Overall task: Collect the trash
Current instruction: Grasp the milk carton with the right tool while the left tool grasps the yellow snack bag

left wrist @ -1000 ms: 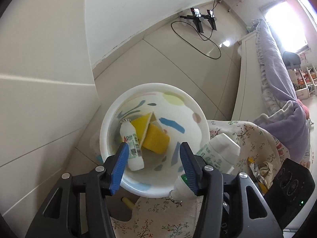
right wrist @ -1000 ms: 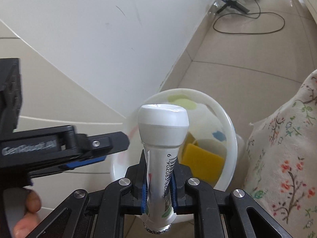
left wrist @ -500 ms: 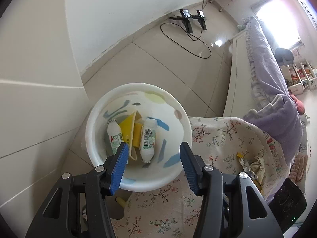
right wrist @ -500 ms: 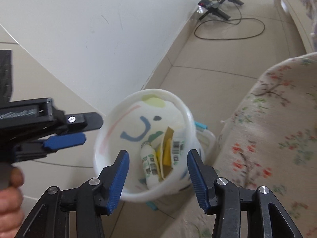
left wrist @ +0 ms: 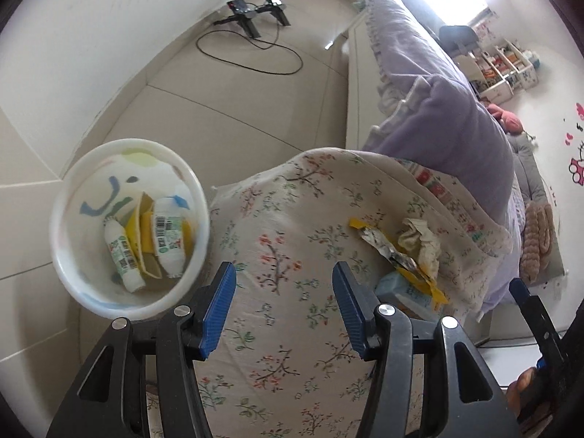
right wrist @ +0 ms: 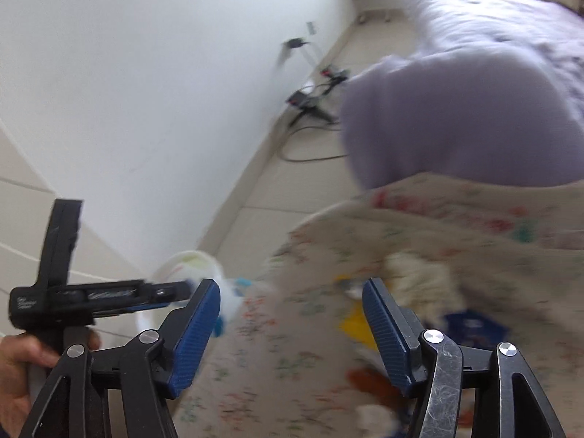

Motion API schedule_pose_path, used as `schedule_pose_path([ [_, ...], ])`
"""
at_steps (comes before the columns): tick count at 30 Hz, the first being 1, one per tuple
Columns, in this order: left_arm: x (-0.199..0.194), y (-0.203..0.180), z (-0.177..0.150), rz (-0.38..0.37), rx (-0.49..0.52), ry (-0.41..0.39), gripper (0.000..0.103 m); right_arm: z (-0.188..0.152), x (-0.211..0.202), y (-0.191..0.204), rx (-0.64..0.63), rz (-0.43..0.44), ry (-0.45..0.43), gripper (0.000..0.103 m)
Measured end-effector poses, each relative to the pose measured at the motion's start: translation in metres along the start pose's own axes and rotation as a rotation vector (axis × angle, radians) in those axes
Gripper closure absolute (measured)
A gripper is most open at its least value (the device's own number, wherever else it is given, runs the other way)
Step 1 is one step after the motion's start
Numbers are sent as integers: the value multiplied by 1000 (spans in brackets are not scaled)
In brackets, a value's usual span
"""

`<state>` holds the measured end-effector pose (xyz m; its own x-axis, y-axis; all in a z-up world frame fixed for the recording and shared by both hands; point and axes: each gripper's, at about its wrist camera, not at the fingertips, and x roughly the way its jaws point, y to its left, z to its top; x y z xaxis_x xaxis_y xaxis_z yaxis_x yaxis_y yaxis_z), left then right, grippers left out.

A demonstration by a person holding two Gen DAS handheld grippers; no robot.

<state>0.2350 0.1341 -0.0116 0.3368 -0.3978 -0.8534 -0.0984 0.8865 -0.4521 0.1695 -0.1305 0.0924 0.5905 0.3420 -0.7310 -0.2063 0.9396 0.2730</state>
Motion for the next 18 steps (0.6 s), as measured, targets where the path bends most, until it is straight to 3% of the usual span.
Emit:
schedule_pose_path([
  [4, 9, -27, -6, -8, 47, 5, 40, -24, 3, -32, -74, -84, 41, 26],
  [7, 18, -47, -13, -12, 88, 26, 40, -45, 34, -54, -97, -94, 137, 27],
  [11, 26, -70, -19, -14, 146, 44, 38, -63, 59, -42, -290, -111, 218, 27],
  [14, 29, -74, -18, -39, 121, 50, 31, -72, 72, -31, -422, -126, 229, 26],
  [18, 36, -72, -15, -46, 55, 55, 29, -78, 93, -32, -465, -167, 269, 27],
])
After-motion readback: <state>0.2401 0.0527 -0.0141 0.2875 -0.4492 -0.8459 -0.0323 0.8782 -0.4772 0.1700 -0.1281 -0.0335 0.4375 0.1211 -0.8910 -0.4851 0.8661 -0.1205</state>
